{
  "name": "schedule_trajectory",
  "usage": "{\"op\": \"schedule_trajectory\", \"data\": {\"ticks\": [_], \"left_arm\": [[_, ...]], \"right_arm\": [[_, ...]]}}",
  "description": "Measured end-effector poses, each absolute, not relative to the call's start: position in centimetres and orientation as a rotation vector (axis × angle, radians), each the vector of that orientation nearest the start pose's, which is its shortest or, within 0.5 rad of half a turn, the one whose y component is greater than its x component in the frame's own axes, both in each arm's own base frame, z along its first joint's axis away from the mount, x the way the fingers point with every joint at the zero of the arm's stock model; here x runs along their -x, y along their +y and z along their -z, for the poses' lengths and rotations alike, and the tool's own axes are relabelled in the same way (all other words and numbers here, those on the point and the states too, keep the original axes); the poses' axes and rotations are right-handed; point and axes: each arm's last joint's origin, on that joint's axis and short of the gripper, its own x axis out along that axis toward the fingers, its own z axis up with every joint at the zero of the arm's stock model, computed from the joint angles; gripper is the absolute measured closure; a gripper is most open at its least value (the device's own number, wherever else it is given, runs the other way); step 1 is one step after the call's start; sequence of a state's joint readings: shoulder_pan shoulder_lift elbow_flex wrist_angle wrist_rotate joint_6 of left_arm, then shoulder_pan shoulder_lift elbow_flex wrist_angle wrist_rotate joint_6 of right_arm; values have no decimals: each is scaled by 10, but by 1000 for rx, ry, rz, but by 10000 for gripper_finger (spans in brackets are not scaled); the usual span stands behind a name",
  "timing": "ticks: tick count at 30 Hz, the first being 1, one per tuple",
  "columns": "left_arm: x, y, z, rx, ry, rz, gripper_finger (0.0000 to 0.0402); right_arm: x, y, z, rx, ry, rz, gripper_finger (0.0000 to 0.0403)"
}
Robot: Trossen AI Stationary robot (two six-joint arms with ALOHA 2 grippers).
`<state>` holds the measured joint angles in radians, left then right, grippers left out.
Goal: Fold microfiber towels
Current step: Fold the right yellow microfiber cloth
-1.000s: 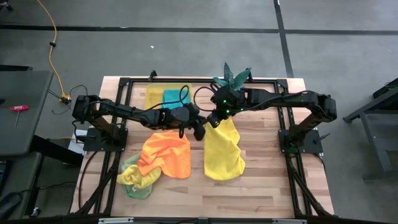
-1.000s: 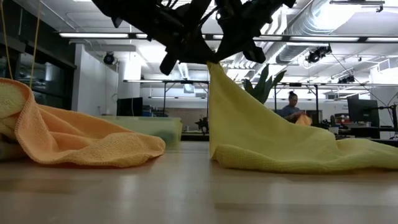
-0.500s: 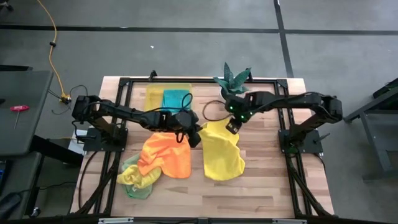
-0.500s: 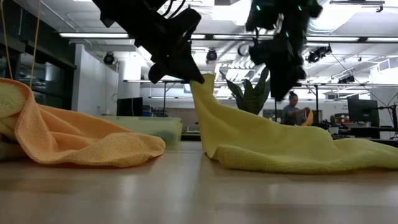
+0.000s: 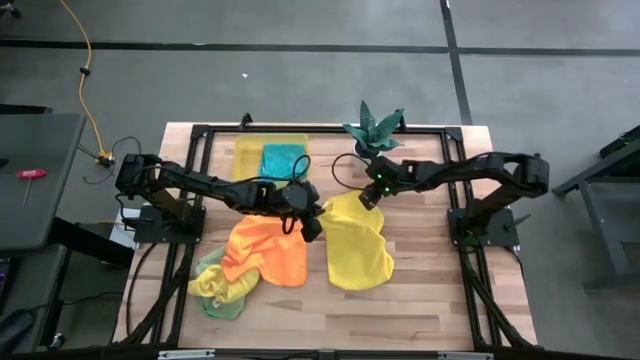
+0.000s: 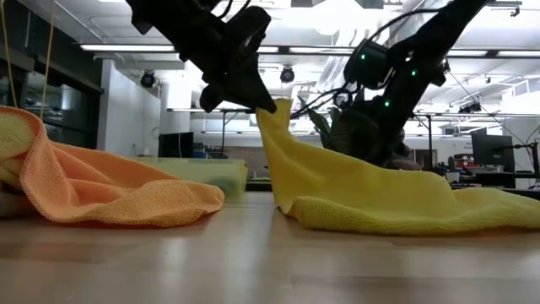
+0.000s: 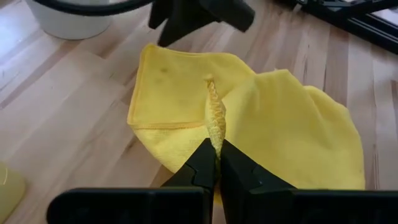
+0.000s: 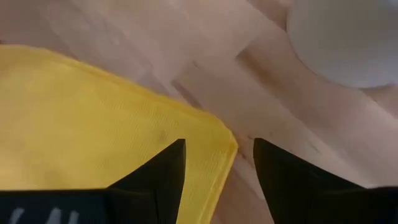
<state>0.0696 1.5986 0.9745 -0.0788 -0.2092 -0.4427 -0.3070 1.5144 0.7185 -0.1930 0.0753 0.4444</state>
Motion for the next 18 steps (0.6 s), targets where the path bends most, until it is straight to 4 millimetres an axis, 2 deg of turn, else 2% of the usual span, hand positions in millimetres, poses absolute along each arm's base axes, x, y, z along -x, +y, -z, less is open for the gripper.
{"op": "schedule_trajectory", "data": {"ticks": [14, 18], "left_arm": [[-333, 29, -211, 383, 626, -421, 402], [-333, 30, -211, 384, 628, -422, 402]], "right_arm": [[-268, -91, -129, -437, 930, 610, 222], [-270, -91, -125, -436, 937, 612, 240]]}}
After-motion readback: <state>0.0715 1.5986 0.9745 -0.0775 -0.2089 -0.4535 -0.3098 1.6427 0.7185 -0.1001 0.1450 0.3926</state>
